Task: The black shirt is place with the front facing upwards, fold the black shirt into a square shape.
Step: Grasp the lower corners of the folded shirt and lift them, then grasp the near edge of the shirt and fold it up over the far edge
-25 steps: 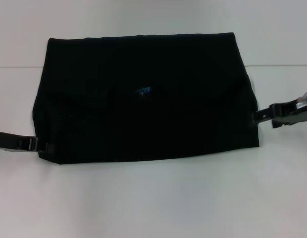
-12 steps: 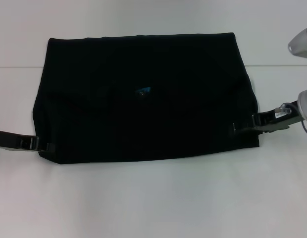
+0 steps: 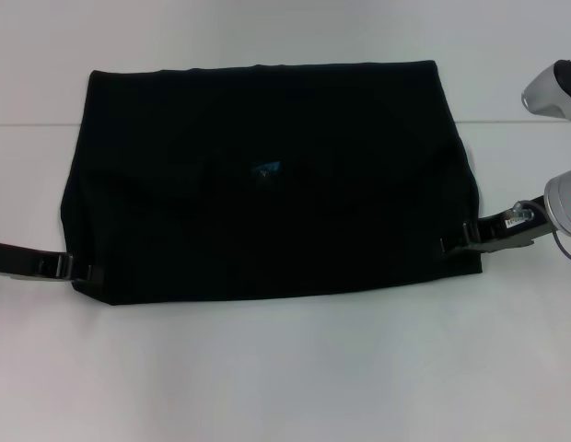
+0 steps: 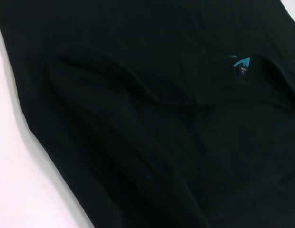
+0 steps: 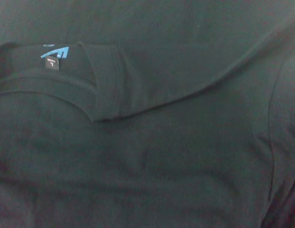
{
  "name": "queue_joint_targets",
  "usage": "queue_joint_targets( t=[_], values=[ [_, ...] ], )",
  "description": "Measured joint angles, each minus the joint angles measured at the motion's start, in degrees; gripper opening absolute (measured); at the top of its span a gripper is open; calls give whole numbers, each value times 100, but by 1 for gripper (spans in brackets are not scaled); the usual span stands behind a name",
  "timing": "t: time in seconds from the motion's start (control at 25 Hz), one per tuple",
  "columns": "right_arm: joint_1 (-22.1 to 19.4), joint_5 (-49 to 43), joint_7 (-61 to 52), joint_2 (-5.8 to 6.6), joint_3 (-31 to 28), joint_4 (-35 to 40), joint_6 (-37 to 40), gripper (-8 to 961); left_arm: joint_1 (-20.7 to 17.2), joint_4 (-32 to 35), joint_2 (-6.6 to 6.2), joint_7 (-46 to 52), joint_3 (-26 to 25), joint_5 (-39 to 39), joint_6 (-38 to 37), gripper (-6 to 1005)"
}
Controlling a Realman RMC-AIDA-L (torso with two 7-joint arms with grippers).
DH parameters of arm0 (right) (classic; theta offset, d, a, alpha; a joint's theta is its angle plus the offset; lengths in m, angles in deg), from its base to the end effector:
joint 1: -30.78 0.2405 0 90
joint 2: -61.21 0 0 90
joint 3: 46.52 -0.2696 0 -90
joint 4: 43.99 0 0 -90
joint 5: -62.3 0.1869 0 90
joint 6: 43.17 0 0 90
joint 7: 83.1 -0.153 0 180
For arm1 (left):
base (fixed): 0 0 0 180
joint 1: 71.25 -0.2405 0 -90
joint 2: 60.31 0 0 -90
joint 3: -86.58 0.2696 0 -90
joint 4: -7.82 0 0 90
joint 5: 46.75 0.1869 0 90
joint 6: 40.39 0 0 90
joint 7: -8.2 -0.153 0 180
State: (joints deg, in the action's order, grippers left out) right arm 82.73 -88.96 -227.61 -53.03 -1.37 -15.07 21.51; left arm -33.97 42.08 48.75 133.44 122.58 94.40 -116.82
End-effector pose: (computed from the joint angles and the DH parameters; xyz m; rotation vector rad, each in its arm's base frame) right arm 0.2537 0.4185 -0.0177 -2.2219 1.5445 -0.0889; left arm -0.3260 0.3649 0.0419 -2.2664 -1.5446 -0.1223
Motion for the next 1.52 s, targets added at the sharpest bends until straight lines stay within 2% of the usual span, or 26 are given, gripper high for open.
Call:
queue_joint_targets(
  t=[0.12, 0.24, 0.44, 0.68, 0.88, 1.04, 1.12, 1.36, 1.52],
  values=[
    [0, 0, 1, -1, 2, -8, 8, 596, 3, -3, 0, 0, 5, 0, -2, 33],
    [-3, 2, 2, -1, 3, -10, 13, 382, 5, -9, 0, 0, 6, 0, -4, 33],
    [-18, 28, 2, -1, 3, -10, 57, 146, 18, -14, 0, 0, 4, -2, -22, 33],
    [-52, 45, 22, 20, -11, 47, 315, 66, 24, -16, -2, 43, 3, -2, -224, 32],
    [-104, 42, 272, 215, -39, 141, 1277, 66, 32, -12, -60, 98, 0, 110, -864, 32],
    [-282, 30, 848, 355, -30, 218, 2351, 66, 47, 20, -108, 140, -11, 593, -1581, 33],
    [-469, -1, 1421, 365, 27, 258, 3155, 67, 40, 26, -120, 92, -14, 804, -1951, 32],
    [-719, -9, 2117, 289, 310, 256, 3878, 67, -11, 22, -140, -278, 8, 1272, -3179, 27],
    [-780, -8, 2239, 243, 393, 239, 3943, 67, 16, 19, -141, -410, 22, 1469, -3654, 27]
  ],
)
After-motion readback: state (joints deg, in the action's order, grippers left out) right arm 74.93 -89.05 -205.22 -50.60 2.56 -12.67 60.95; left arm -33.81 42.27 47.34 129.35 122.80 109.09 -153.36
